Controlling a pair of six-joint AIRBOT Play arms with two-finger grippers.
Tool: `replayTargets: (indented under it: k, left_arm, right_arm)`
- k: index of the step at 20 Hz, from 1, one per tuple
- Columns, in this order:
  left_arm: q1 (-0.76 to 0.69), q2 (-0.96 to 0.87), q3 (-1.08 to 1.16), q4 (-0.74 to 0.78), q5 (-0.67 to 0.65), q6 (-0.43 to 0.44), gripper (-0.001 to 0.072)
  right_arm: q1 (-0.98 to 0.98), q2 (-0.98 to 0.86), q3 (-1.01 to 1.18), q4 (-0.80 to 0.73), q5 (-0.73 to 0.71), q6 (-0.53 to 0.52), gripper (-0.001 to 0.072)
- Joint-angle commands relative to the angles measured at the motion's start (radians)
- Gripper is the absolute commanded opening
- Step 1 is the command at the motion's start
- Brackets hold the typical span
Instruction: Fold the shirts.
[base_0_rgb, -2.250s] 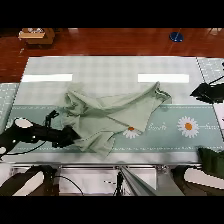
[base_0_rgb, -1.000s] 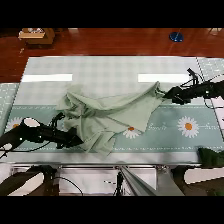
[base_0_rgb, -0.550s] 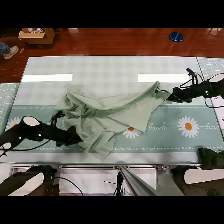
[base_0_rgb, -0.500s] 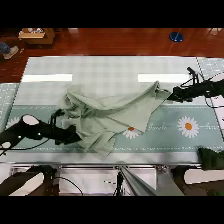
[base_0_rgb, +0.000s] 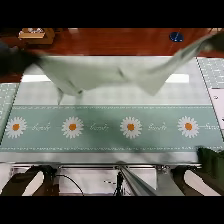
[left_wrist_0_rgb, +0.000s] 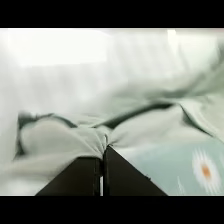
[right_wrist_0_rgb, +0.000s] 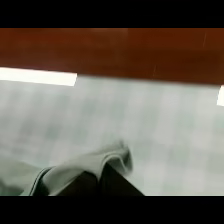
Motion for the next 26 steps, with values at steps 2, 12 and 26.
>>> replayTargets:
  k: [2, 12, 26]
  left_arm:
    - [0.132, 0.088, 0.432, 0.025, 0.124, 0.002, 0.002]
    - [0.175, 0.252, 0.538, 0.275, -0.297, -0.197, 0.0019]
    - [0.176, 0.29, 0.956, 0.621, -0.67, -0.246, 0.0017]
  right_arm:
    - [0.001, 0.169, 0.211, 0.002, -0.092, 0.124, 0.0028]
    - [0.001, 0.352, 0.412, -0.254, 0.399, 0.357, 0.0028]
    - [0.061, 0.475, 0.663, -0.643, 0.699, 0.452, 0.0028]
